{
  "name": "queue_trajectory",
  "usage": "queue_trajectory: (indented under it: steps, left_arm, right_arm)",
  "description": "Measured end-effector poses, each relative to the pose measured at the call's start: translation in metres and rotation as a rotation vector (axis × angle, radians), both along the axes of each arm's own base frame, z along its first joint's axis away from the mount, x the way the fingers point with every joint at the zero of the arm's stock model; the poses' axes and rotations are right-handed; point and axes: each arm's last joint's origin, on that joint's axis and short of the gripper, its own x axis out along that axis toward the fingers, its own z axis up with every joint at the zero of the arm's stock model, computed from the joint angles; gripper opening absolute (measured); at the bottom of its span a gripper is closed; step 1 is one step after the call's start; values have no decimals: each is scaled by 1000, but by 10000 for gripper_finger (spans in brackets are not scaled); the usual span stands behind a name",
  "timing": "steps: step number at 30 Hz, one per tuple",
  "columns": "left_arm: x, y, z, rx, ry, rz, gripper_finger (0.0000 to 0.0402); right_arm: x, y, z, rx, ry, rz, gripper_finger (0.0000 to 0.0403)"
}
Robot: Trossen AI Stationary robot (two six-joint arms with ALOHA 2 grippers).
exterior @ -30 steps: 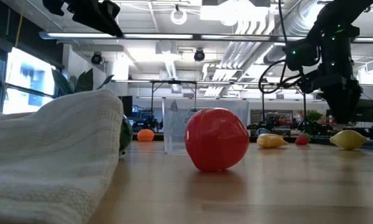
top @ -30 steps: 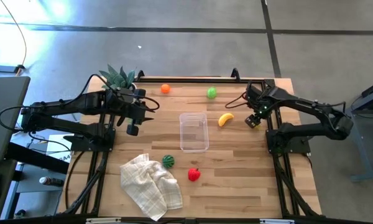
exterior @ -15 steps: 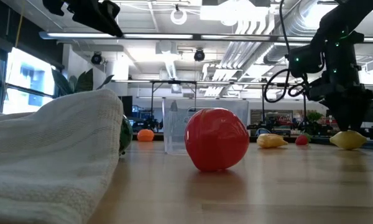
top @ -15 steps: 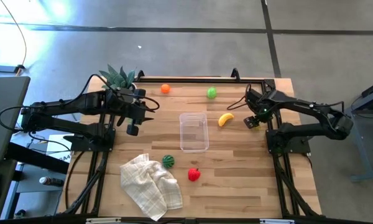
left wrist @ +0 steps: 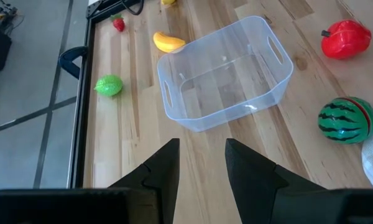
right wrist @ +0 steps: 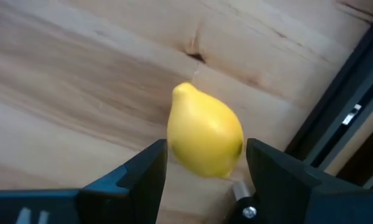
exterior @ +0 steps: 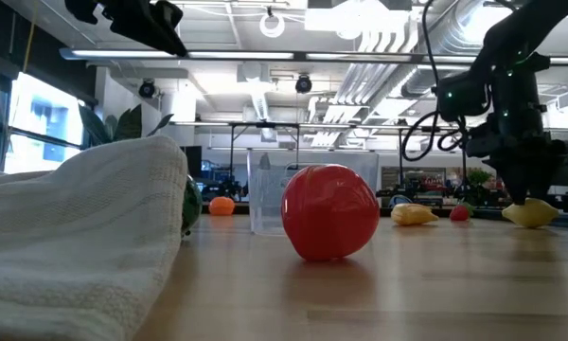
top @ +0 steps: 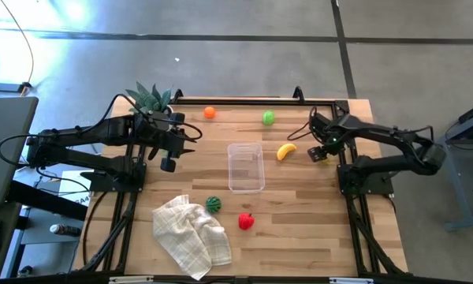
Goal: Pick and placing Produce into tupperware
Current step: Put the yellow lemon into the transparent bin
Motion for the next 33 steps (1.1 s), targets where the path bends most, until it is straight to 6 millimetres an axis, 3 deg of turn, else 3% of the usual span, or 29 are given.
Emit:
queue_trajectory:
  steps: [11, 33]
  left_arm:
    - [0, 0, 0, 0, 0, 0, 117]
    - [0, 0, 0, 0, 0, 0, 117]
  right_arm:
    - [10, -9, -18, 45, 58, 6, 213]
    - [13, -11, -25, 66, 63, 8, 213]
